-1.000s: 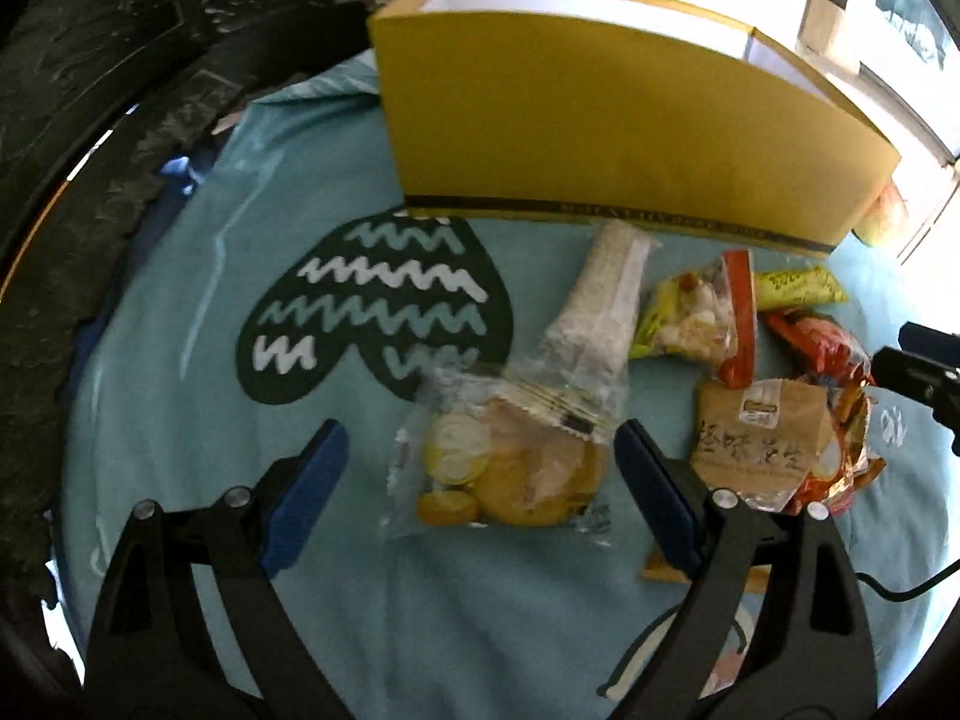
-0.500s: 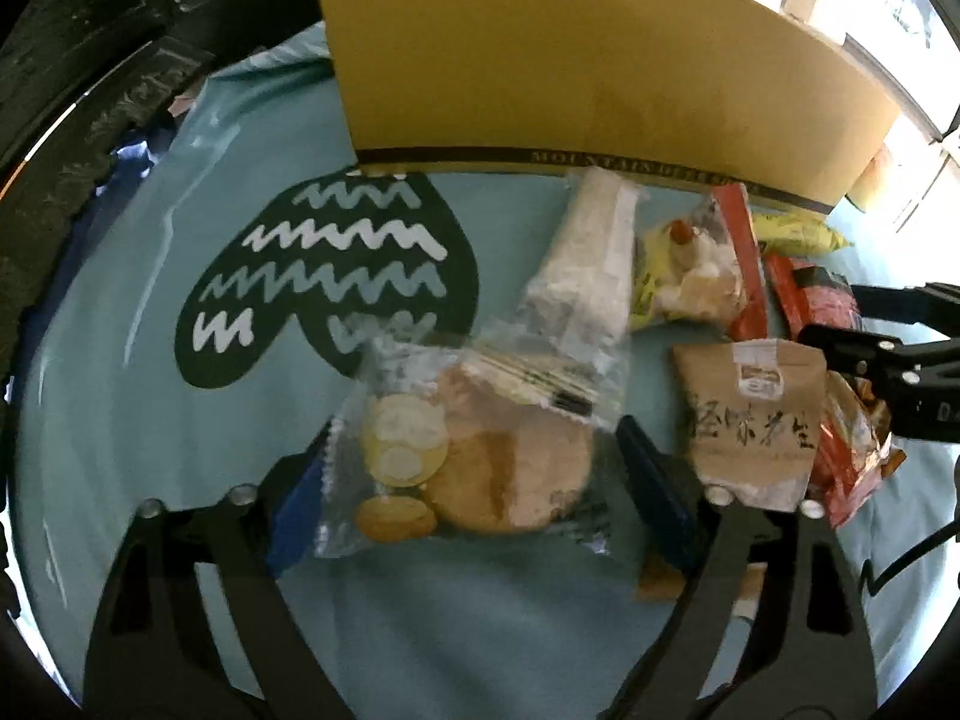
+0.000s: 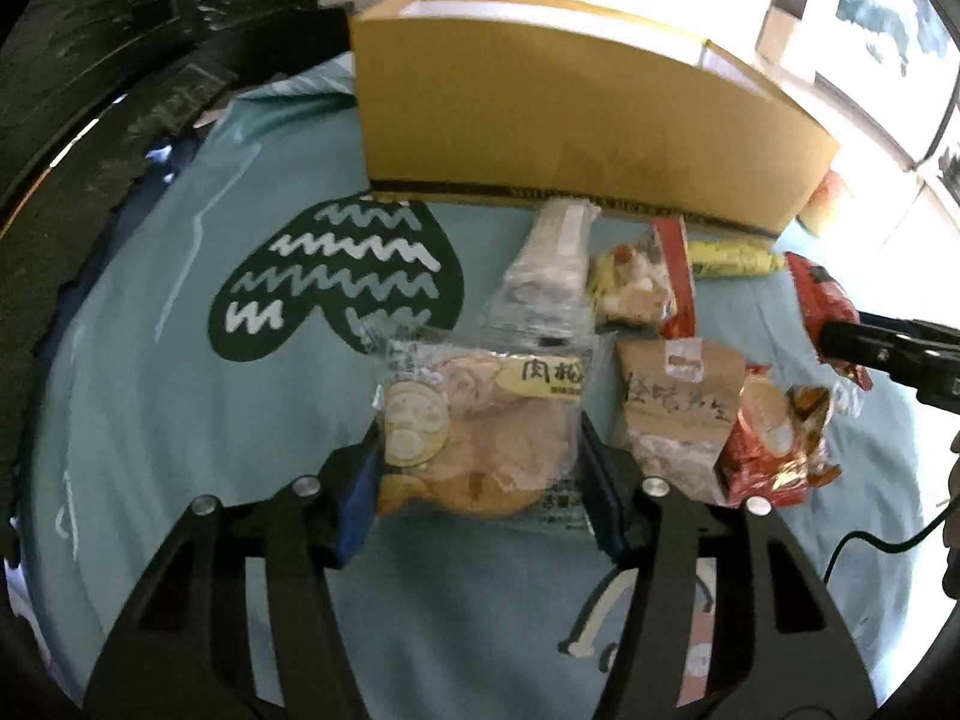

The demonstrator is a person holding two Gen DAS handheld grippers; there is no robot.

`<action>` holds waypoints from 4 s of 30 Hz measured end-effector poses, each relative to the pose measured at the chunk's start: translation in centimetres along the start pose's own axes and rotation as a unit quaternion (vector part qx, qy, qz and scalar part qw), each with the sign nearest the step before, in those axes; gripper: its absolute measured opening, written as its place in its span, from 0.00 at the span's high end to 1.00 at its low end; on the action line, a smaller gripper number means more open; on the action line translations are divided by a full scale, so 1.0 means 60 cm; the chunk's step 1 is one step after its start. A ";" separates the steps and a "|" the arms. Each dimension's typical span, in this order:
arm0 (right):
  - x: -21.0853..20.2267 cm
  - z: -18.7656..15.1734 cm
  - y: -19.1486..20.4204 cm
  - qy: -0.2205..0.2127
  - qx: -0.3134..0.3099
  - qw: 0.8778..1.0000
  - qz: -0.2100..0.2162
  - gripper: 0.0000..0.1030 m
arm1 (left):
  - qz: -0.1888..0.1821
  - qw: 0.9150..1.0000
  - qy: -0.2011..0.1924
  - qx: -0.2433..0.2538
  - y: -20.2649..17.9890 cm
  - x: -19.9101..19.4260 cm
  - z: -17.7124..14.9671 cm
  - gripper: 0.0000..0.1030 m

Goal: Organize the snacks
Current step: 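Lift both held packets and carry them over the yellow box, then open both grippers to drop the bread and biscuit packets into the box, then grasp the long clear rice-cake packet with the left gripper while the right grasps the orange packet, then lift the rice-cake packet and orange packet and carry them over the box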

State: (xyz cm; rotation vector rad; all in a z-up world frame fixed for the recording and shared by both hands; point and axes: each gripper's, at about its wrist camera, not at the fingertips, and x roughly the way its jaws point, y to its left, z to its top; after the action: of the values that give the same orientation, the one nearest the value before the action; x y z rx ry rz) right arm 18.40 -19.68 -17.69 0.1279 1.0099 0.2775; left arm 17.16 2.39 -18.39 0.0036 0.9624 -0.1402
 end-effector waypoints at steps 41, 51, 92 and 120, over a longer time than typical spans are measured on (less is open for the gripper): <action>-0.226 0.243 0.036 -0.201 -0.068 0.976 -0.037 0.51 | -0.011 0.990 -0.141 0.017 -0.078 -0.151 0.343 0.43; -0.111 0.306 0.052 -0.155 -0.131 0.973 -0.107 0.32 | -0.002 0.992 -0.123 0.002 -0.085 -0.053 0.390 0.10; 0.049 -0.078 0.023 0.050 -0.012 0.998 -0.033 0.51 | 0.049 0.995 0.016 0.085 -0.041 0.122 0.083 0.35; -0.179 -0.010 -0.008 -0.090 0.017 0.995 0.026 0.62 | -0.019 0.998 -0.062 0.021 -0.026 -0.089 0.092 0.72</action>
State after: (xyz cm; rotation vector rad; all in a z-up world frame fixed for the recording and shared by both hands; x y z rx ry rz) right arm 12.58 -23.22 -9.34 0.2078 0.8338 0.2910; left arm 18.44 1.10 -10.76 0.0158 0.8361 -0.1935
